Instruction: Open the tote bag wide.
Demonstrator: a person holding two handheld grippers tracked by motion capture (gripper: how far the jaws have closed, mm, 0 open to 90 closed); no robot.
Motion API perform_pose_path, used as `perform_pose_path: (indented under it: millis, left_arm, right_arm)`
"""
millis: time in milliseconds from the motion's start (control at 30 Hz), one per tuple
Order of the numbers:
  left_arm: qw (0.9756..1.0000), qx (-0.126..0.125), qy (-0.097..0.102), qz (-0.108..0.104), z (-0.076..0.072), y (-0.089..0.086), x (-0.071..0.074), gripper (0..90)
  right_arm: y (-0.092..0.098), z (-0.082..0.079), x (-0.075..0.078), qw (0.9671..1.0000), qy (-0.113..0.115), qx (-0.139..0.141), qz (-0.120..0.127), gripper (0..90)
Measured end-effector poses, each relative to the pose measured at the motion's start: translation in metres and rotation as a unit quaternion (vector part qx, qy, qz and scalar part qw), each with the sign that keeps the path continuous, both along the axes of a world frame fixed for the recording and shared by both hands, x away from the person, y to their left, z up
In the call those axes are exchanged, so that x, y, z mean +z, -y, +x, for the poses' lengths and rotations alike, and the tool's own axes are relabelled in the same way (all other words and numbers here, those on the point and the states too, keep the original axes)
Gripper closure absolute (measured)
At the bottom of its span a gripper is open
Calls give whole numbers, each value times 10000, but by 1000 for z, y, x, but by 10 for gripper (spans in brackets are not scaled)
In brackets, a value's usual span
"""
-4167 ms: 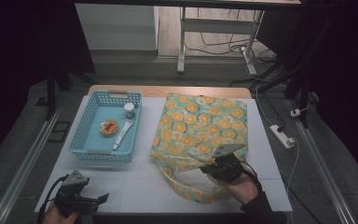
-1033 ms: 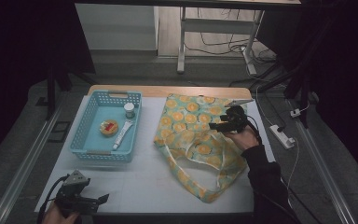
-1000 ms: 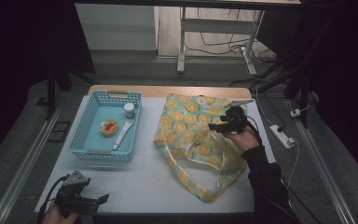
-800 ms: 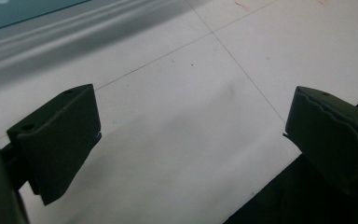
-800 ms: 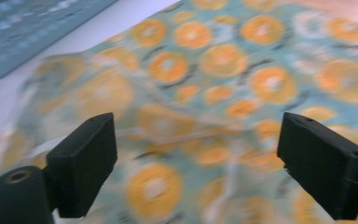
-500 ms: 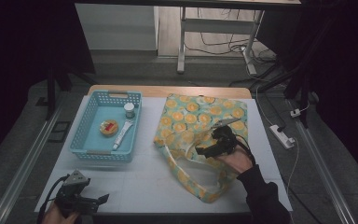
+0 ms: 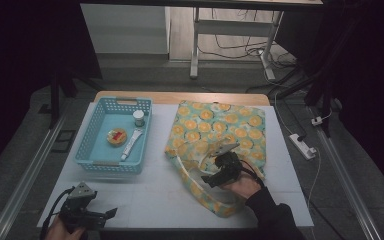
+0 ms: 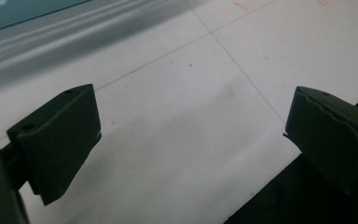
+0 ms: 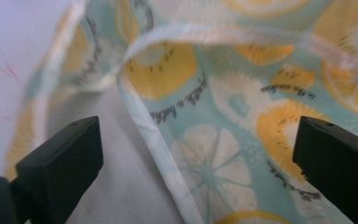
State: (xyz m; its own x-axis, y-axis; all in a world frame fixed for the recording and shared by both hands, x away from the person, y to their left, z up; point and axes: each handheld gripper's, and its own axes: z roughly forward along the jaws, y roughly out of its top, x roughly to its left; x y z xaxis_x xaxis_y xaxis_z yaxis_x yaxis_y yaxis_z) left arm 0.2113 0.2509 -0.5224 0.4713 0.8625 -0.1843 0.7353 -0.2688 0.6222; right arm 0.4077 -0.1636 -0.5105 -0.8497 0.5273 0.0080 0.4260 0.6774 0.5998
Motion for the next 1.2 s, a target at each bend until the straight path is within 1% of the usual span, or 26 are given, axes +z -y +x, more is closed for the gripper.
perform_pose_path:
  millis: [67, 133, 167, 200, 300, 333, 433, 600, 667, 700, 767, 833, 1033, 1067, 1133, 1200]
  left_arm:
    - [10000, -7, 2, 8, 0, 0, 0, 36]
    - [10000, -7, 0, 12, 0, 0, 0, 36]
    - [10000, -7, -1, 10, 0, 0, 0, 36]
    - [10000, -7, -2, 9, 0, 0, 0, 36]
    - [10000, -7, -4, 10, 0, 0, 0, 36]
    - [10000, -6, -4, 11, 0, 0, 0, 36]
    - [10000, -7, -7, 9, 0, 0, 0, 36]
    - [10000, -5, -16, 9, 0, 0, 0, 36]
    - [10000, -5, -16, 11, 0, 0, 0, 36]
    - [10000, -3, -17, 9, 0, 0, 0, 36]
    - [10000, -4, -18, 10, 0, 0, 0, 36]
    - [10000, -3, -22, 8, 1, 0, 0, 37]
    - [10000, 1, -17, 13, 1, 0, 0, 37]
    - [10000, -6, -21, 16, 1, 0, 0, 37]
    - [10000, -3, -24, 14, 1, 0, 0, 37]
    - [10000, -1, -22, 15, 1, 0, 0, 37]
  right_arm:
    - [-3, -1, -4, 9999, 73, 27, -154, 53]
    - [-5, -1, -6, 9993, 213, 69, -290, 89]
    - [-6, -1, -5, 9990, 280, 86, -346, 130]
    - [-6, -1, -5, 9989, 304, 88, -352, 174]
    - [-4, 0, -2, 9989, 353, 74, -315, 326]
    - [-3, 0, 0, 9989, 351, 60, -304, 360]
    - [0, 1, 5, 9995, 290, 41, -146, 452]
    - [5, 4, 15, 9996, 249, -4, 119, 528]
    - [6, 7, 17, 9996, 233, -26, 151, 550]
    - [6, 8, 17, 9995, 268, -41, 154, 564]
    - [6, 10, 19, 9995, 246, -83, 201, 596]
    - [6, 12, 21, 9993, 275, -101, 225, 627]
    - [12, 16, 29, 9982, 182, -160, 540, 716]
    - [13, 17, 30, 9983, 130, -159, 552, 728]
    - [14, 18, 32, 9981, 127, -163, 577, 780]
    - [15, 19, 33, 9983, 110, -159, 541, 818]
